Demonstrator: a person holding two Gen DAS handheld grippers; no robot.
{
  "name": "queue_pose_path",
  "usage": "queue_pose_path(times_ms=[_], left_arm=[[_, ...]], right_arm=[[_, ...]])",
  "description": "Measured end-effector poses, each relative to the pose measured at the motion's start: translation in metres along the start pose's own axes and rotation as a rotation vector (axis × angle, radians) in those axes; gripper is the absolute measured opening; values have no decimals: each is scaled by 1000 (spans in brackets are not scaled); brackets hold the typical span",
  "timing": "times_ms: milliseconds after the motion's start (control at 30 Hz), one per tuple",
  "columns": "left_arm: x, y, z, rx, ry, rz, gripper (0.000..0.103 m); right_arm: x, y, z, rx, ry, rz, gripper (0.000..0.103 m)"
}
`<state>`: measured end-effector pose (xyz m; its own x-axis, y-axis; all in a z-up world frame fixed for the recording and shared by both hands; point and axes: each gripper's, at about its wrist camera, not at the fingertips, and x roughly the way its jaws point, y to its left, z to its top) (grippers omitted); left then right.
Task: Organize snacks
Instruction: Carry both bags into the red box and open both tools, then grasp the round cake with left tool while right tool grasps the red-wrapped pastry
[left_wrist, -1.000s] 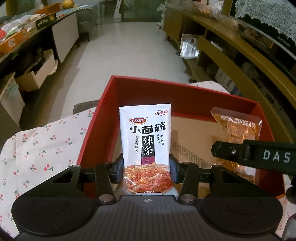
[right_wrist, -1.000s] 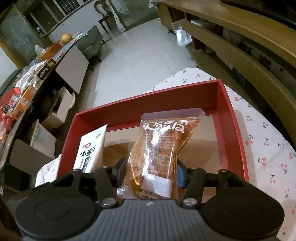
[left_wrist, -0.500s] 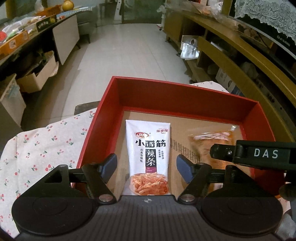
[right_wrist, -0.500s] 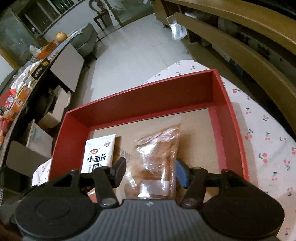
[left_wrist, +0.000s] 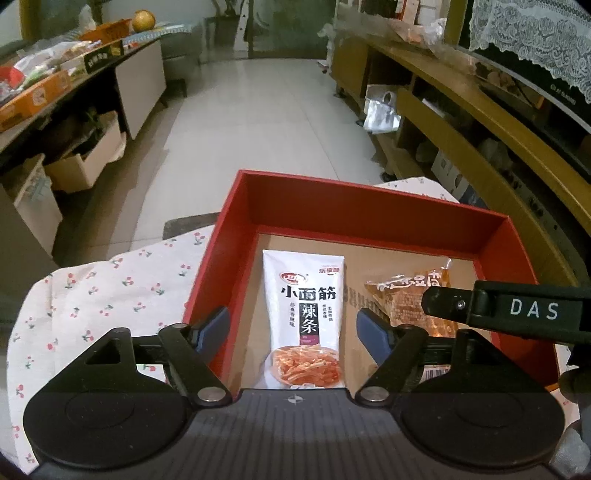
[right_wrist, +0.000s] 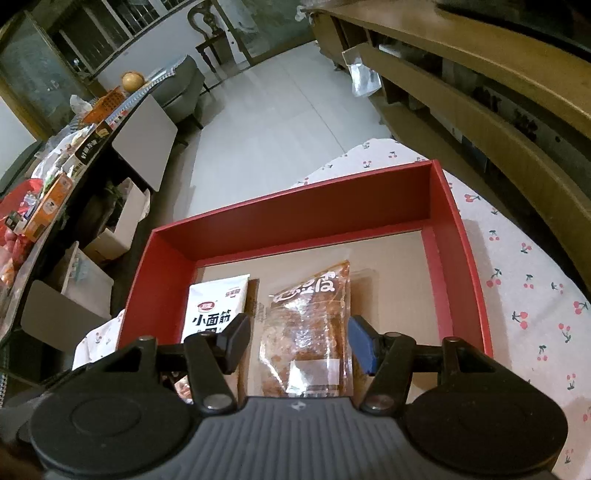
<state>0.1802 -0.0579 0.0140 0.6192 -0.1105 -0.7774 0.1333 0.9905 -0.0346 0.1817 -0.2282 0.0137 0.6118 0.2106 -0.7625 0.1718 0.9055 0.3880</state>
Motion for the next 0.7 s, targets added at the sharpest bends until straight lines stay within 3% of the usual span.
queue_pose_path(times_ms=[400, 700], left_arm=[[-34, 24, -13, -16, -26, 8, 84], [-49, 62, -35, -75, 10, 44, 84]], right_arm=[[-29, 19, -20, -23, -13, 41, 64], [-37, 38, -46, -91, 17, 51, 65]])
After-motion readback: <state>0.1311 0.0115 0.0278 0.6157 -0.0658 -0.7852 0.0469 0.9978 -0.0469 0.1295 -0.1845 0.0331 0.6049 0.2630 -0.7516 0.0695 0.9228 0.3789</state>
